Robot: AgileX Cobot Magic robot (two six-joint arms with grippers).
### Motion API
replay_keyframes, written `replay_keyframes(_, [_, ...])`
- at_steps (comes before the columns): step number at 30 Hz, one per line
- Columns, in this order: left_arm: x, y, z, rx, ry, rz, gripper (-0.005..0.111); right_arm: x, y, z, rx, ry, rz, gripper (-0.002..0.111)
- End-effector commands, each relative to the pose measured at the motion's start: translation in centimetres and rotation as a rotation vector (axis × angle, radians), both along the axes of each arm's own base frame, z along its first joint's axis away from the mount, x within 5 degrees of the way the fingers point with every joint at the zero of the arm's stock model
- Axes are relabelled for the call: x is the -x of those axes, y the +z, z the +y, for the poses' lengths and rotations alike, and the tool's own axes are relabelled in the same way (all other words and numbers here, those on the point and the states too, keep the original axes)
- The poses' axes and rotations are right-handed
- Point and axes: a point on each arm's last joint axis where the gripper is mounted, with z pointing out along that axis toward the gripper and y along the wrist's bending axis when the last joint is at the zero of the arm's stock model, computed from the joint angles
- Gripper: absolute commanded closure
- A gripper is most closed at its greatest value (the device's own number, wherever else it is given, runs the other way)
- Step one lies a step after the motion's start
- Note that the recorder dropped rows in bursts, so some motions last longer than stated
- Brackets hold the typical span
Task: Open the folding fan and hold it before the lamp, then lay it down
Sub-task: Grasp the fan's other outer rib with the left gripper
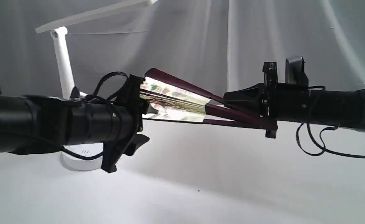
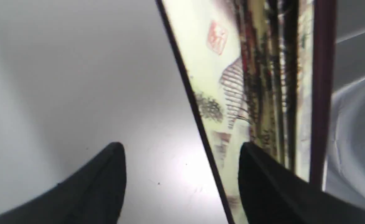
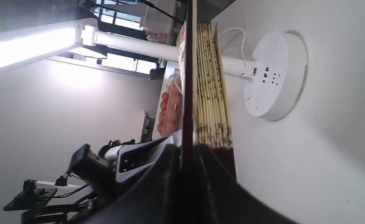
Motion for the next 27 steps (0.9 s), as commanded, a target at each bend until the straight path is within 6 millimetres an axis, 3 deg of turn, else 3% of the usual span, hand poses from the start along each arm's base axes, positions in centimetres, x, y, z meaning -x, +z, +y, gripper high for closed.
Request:
replay_keyframes(1, [-0.6,-0.5,-0.8,0.031,-0.013,0.016,0.052,0.1,0.7,0.1,-0.035,-0.006,-0.005,0.108])
replay_keyframes(7, [-1.7,-0.2,-1.3,0.027,-0.031,-0.017,0.052,0.1,0.7,0.1,-0.035,-0.006,-0.005,0.108])
replay_keyframes(18, [-2.8,1.0,1.0,0.105,-0.223,-0.094,0.057,0.1,0.7,0.1,-0.034,-0.006,-0.008,0.108])
replay_keyframes(27, [-3.1,0.1,1.2,0.086,-0.2,-0.077,0.06,0.1,0.7,0.1,-0.035,-0.006,-0.006,0.108])
